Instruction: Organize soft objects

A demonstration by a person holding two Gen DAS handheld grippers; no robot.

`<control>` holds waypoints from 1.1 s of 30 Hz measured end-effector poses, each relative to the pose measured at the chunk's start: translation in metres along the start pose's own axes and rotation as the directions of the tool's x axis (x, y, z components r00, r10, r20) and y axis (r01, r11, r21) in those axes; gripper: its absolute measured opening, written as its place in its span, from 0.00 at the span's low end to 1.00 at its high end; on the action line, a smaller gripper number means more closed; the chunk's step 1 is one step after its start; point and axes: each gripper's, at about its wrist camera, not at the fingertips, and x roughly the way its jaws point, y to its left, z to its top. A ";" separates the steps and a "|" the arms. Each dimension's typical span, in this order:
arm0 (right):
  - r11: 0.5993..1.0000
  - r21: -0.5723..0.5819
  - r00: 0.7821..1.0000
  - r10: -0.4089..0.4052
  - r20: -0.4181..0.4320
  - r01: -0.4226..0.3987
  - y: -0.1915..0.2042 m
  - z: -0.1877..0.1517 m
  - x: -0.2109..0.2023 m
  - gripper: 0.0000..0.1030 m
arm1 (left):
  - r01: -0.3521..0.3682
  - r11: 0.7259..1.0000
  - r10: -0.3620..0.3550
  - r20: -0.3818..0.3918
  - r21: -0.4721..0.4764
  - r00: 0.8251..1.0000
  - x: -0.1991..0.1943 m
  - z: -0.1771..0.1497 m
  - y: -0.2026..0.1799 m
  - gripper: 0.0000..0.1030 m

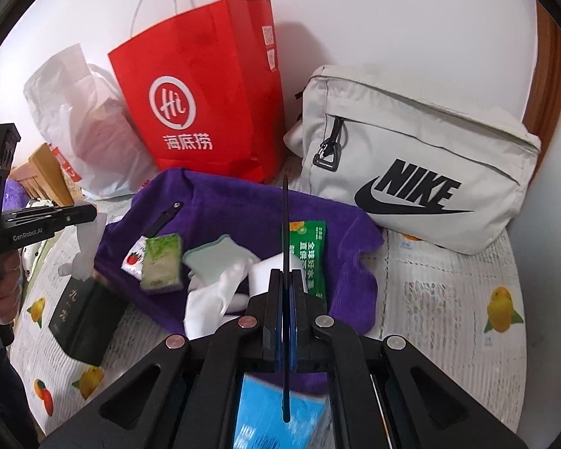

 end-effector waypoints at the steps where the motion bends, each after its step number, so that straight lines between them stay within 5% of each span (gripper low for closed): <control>1: 1.000 0.002 1.000 -0.003 -0.005 0.003 -0.001 0.002 0.005 0.03 | 0.000 1.000 0.000 -0.005 -0.003 1.000 0.005 0.002 0.002 0.04; 18: 0.999 0.024 0.991 -0.020 -0.133 0.023 -0.024 0.009 0.085 0.03 | 0.003 0.998 -0.008 -0.090 -0.063 0.996 0.068 0.023 0.018 0.04; 33: 0.999 0.045 0.982 0.001 -0.189 0.008 -0.029 0.007 0.108 0.04 | -0.006 0.996 -0.008 -0.163 -0.085 0.987 0.104 0.011 0.020 0.05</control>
